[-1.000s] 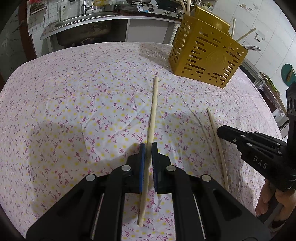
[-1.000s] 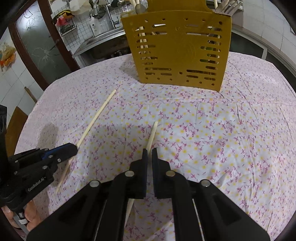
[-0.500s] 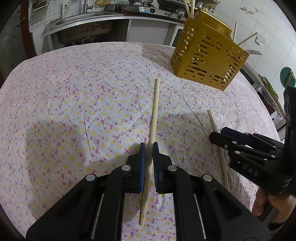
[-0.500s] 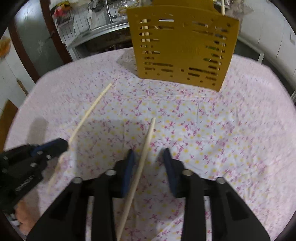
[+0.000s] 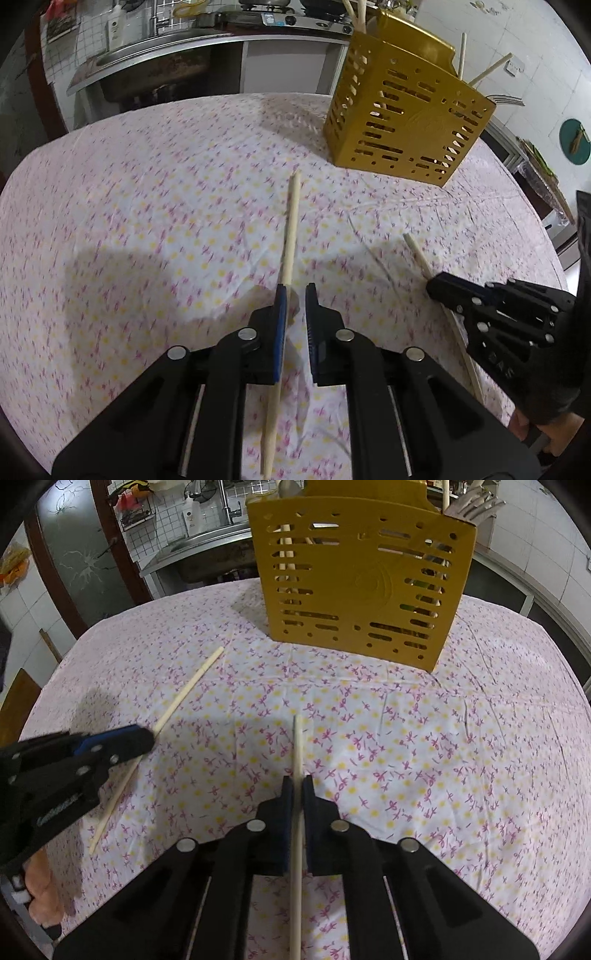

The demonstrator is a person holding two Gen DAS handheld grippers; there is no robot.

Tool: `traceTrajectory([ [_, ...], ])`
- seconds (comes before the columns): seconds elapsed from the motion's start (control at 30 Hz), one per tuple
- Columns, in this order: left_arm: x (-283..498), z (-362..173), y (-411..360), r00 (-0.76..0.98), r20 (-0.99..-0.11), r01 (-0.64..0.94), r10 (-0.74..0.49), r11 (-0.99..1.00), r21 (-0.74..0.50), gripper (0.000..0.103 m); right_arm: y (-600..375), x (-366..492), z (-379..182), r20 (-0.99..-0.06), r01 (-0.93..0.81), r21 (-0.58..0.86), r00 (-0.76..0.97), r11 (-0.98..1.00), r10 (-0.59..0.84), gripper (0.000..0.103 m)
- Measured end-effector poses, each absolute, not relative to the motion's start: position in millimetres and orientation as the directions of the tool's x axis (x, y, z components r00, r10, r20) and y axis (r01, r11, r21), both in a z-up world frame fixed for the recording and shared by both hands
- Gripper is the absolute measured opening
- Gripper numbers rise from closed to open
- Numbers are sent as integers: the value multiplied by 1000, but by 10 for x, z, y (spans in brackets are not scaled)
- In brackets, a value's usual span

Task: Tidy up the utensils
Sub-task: 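Close the left tool on its chopstick while the right tool grips another chopstick, then lift both chopsticks and lower them into the yellow holder with both tools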

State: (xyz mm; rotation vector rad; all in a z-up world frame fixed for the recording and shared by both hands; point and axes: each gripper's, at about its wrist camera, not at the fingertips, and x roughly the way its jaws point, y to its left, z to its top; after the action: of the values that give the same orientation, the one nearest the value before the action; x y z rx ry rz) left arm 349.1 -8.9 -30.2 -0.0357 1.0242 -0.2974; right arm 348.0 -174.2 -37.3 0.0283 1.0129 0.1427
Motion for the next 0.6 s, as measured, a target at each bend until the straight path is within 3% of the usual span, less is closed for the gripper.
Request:
traceTrajectory([
  [0.43,4021,-387,-415,420,-885,275,-202,957,-88,12,-2076,3453,-396,-839,-88,129,521,988,156,6],
  [0.6,4106,-340,-432,406,-894,267,-191,960,-83,4,-2154,3409,-372,-828,-93,148,532,985,174,6],
])
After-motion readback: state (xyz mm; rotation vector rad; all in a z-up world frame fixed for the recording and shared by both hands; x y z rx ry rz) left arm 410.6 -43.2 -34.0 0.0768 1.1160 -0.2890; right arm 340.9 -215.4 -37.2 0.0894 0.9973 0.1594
